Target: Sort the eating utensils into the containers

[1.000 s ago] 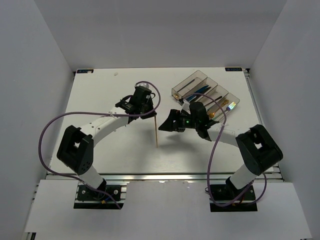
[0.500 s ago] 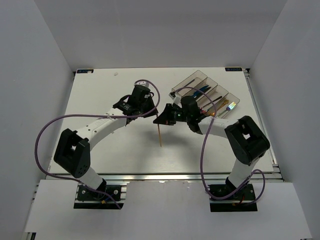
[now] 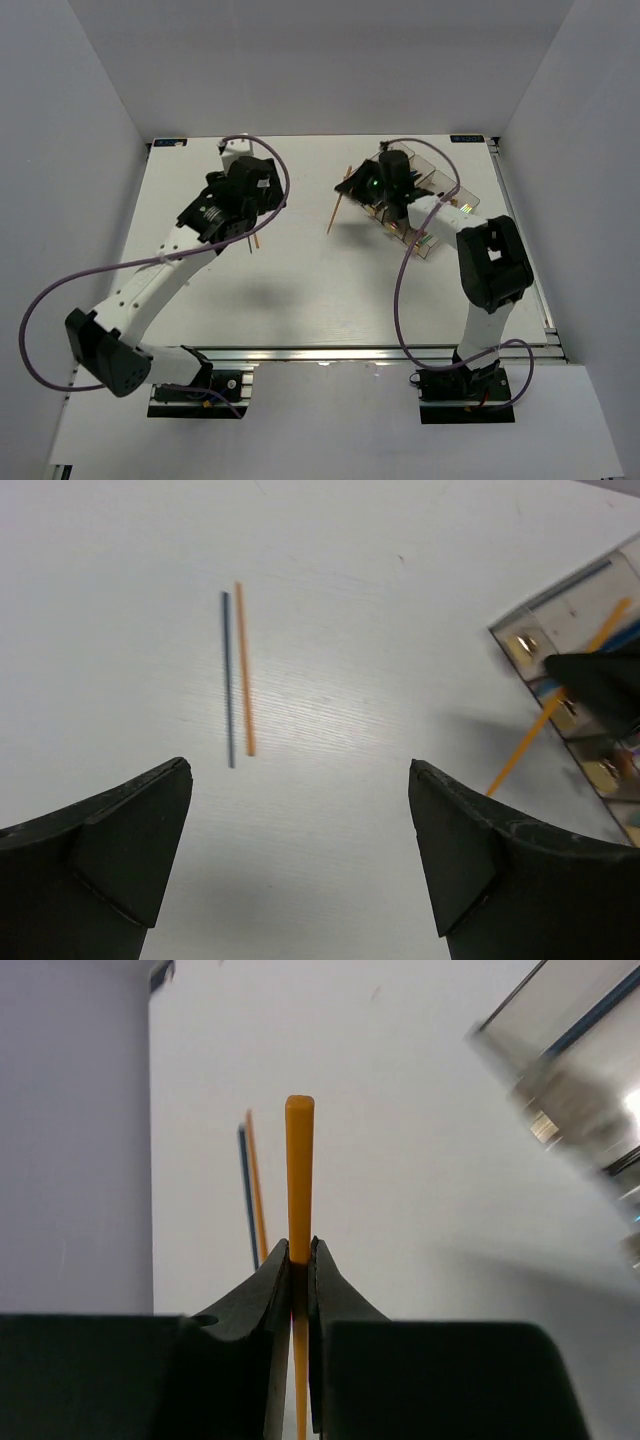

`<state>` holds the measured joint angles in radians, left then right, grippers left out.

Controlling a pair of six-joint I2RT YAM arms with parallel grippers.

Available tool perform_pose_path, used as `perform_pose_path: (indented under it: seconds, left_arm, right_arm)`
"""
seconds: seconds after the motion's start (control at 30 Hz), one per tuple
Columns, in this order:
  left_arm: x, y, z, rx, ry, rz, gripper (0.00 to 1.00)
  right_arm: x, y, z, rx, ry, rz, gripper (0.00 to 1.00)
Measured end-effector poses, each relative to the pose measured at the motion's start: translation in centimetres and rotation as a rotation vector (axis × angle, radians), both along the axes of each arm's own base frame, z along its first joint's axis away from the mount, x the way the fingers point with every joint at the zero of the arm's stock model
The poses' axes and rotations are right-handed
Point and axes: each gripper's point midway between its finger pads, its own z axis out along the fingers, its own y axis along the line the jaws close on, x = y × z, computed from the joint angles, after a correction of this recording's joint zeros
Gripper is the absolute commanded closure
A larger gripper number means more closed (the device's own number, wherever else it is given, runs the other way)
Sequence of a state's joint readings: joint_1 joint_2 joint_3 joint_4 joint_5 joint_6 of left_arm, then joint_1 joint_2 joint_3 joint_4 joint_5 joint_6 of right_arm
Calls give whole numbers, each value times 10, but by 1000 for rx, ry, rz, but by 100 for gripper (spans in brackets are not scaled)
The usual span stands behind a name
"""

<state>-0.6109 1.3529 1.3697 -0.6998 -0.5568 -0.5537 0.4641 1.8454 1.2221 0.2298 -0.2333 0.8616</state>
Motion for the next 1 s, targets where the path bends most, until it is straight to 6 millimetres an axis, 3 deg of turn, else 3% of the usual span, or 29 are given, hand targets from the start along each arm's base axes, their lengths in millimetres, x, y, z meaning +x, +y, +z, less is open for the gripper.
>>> perform_pose_path:
  seconds: [0.07, 0.13, 0.33, 0.47, 0.6, 0.8, 0.9, 0.93, 1.0]
  left_arm:
    - [-9, 21, 8, 56, -34, 39, 2]
    - [-21, 40, 1, 118, -36, 63, 2]
    - [-51, 75, -61, 307, 74, 67, 2]
    - [-57, 81, -79, 351, 107, 54, 2]
    - [-57, 81, -82, 344, 95, 47, 2]
    - [-56, 78, -90, 351, 113, 32, 2]
    - [-56, 77, -90, 348, 114, 29, 2]
    - [-56, 76, -90, 346, 114, 27, 2]
    - [-56, 76, -90, 344, 114, 26, 2]
  right_arm:
    - [40, -20, 10, -10, -5, -115, 100]
    - [76, -41, 18, -7, -7, -215, 100]
    - [158, -106, 14, -7, 9, -445, 100]
    - [193, -133, -4, -53, 2, -531, 100]
    - [205, -137, -22, -91, 12, -547, 100]
    - [204, -138, -31, -114, 28, -549, 68]
    - [203, -139, -36, -114, 30, -551, 40]
    - [201, -139, -40, -119, 36, -549, 25]
    - [198, -140, -46, -130, 50, -549, 15]
